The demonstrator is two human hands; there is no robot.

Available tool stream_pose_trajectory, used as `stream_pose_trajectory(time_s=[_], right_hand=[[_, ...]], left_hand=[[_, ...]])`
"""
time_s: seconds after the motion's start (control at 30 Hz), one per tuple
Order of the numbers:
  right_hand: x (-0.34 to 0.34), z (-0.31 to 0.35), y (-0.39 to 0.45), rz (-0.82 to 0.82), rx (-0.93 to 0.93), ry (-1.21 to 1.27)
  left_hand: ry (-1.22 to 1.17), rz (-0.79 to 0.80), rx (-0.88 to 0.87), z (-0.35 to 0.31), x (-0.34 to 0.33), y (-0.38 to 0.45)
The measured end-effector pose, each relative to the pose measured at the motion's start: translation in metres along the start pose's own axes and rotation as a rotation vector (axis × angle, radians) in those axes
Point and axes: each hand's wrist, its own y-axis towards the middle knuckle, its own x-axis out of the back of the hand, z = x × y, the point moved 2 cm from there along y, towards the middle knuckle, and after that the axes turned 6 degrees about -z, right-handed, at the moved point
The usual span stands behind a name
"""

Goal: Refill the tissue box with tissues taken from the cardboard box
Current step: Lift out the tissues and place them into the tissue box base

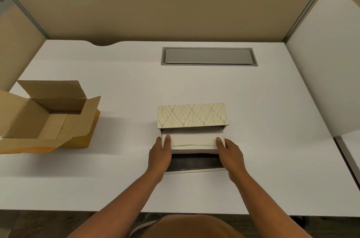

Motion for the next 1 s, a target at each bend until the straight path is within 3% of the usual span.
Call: stream_pose_trajectory(time_s=[0.17,0.53,0.9,1.0], right_hand=[[-0.003,0.002,-0.005,0.023,0.022,0.006],[-0.002,0.005,0.002,0.059,0.008,-0.068],[0.006,0.006,0.008,0.124,0.024,-0.086],[0.018,0.015,0.014,0.053,-0.011,0.024]], left_hand=[[-0.032,0.079,0.061,0.003,0.006,0.0],[0.124,0.189,-0.055,0.003,0.012,0.012],[0.135,0.1,-0.087,-0.002,0.009,0.011],[0.161,0.106,-0.089,-0.003,0.013,0.015]])
